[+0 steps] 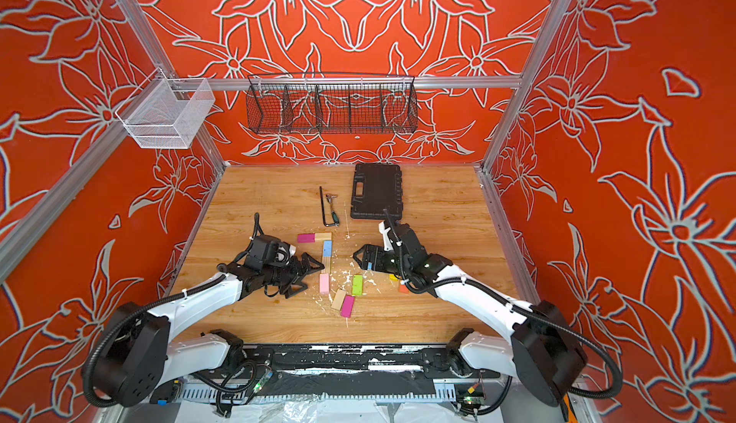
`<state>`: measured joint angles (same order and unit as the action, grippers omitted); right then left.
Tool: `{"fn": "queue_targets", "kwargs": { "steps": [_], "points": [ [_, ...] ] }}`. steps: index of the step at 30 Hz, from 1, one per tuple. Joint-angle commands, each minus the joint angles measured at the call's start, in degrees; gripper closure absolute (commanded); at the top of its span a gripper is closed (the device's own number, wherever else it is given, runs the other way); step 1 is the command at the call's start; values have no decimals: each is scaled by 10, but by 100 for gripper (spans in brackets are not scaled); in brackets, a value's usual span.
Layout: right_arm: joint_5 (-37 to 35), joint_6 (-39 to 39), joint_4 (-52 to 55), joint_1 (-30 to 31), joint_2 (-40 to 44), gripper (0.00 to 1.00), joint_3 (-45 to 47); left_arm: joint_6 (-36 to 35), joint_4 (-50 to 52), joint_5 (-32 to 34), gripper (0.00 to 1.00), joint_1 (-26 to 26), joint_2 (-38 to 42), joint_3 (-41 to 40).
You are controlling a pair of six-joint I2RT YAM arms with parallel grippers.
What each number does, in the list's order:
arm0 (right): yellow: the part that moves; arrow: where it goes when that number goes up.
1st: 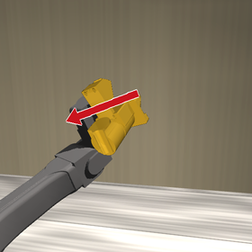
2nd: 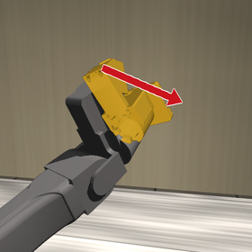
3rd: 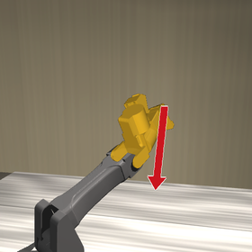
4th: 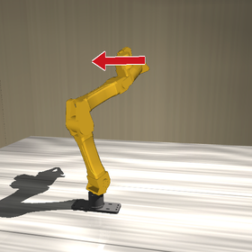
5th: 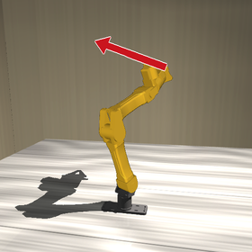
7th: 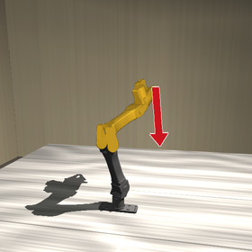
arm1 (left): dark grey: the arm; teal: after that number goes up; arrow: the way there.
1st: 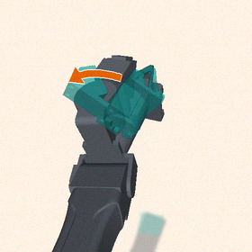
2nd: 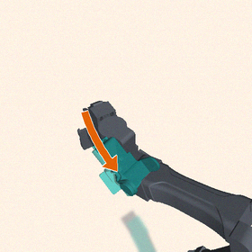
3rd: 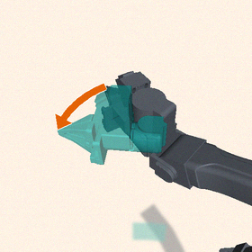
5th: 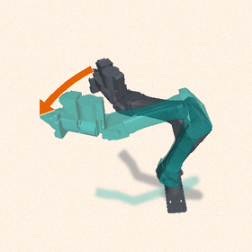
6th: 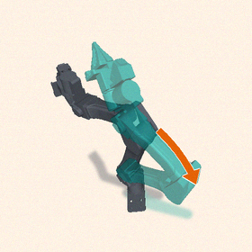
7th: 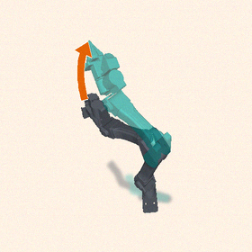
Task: Assemble the number 7 with building blocks
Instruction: Assemble the building block at the center of the board.
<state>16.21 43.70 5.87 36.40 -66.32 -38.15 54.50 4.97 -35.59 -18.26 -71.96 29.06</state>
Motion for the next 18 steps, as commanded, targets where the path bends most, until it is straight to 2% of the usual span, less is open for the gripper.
{"fn": "queue_targets", "kwargs": {
  "steps": [1, 6, 18],
  "points": [
    [-52, -14, 58, -11, 39, 3, 6, -21, -11, -46, 2, 3, -36, 27],
    [-52, -25, 93, -35, 66, 3, 8, -15, -29, -58, 2, -8, -79, 41],
    [-23, -12, 71, -45, 55, 4, 23, -25, -12, -54, 2, -12, -93, 58]
  ]
}}
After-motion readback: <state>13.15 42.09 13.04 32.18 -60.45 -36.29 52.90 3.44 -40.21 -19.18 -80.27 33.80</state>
